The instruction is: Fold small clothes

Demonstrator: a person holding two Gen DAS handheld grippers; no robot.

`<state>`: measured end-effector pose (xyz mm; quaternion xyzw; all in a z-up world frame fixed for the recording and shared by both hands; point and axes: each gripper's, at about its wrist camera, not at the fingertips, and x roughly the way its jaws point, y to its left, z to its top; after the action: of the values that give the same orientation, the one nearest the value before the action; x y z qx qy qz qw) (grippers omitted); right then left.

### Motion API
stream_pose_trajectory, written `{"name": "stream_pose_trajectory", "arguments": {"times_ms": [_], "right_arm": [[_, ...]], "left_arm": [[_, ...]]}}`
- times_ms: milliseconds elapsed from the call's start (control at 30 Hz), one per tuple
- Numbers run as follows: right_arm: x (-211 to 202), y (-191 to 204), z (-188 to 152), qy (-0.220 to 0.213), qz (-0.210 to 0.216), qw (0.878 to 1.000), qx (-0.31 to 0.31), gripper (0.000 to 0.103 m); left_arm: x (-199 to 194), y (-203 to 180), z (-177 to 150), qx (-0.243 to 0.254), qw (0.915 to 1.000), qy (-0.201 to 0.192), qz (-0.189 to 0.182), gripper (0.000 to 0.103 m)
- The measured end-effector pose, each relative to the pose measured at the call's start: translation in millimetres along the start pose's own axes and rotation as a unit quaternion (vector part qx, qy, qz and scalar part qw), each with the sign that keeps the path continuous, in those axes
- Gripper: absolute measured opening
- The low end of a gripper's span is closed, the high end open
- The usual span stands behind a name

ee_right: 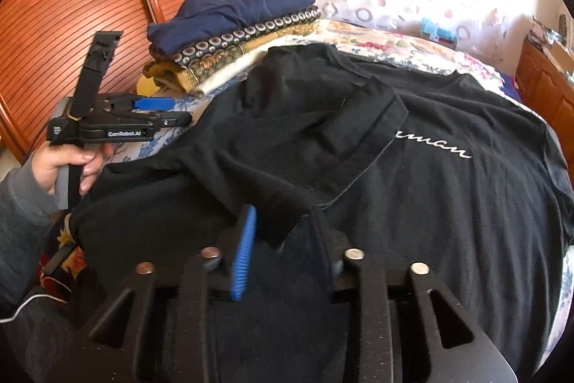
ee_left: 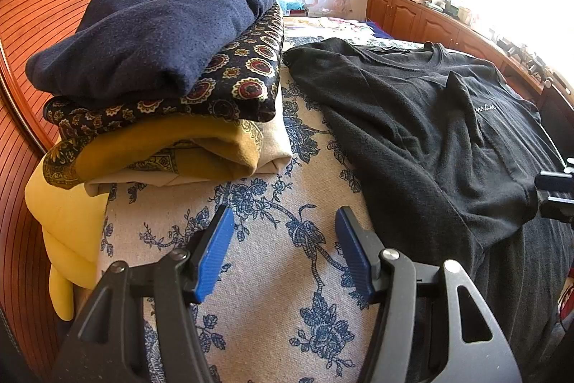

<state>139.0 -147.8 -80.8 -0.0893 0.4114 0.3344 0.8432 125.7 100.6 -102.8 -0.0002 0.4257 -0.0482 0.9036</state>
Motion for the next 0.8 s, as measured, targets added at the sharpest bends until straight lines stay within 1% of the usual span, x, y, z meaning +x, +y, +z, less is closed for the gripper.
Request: {"name": "stream_pose_trajectory", "arguments": {"times_ms": [33,67,300,400,433,467,533,567,633,733,767,800], "right_arm": [[-2,0,0,-0.003,-0.007,1.0,-0.002,0.042],[-4,-1,0,-0.008,-0.012,1.0,-0.002,0.045],[-1,-25,5,-0.015,-0.032,0.999,0.016,0.045],[-5,-39,1,-0.021,-0.053,0.998,0.026,0.046],[-6,-44,0,-0.021,-0.063,0.997,0.028,0.053],[-8,-51,-2,-0.021,-0.077,0.996,0.03,0.063],[-10,-65,-7,-0.016,-0.104,0.994,0.028,0.07],[-10,-74,-9,-0.011,-0.12,0.992,0.029,0.072],[-8,-91,-12,0.004,-0.139,0.99,0.038,0.074],[-3,-114,-18,0.024,-0.162,0.985,0.052,0.074],[-1,-121,-20,0.028,-0.16,0.985,0.061,0.077],[-3,-127,-22,0.025,-0.148,0.986,0.072,0.078]], "left_arm": [[0,0,0,0.0,1.0,0.0,0.0,0.059],[0,0,0,0.0,1.0,0.0,0.0,0.059],[0,0,0,0.001,1.0,0.0,0.001,0.059],[-1,1,0,0.0,1.0,0.0,0.0,0.059],[-1,1,0,0.0,1.0,0.001,0.001,0.06],[-1,1,0,0.001,1.0,0.001,0.002,0.06],[-1,2,0,0.001,1.0,0.001,0.002,0.06],[-1,2,0,0.001,1.0,0.001,0.002,0.06],[-1,2,0,0.001,1.0,0.001,0.003,0.06],[0,2,0,0.001,1.0,0.001,0.003,0.06],[0,2,1,0.001,1.0,0.001,0.003,0.06],[1,2,1,0.001,1.0,0.001,0.004,0.06]]}}
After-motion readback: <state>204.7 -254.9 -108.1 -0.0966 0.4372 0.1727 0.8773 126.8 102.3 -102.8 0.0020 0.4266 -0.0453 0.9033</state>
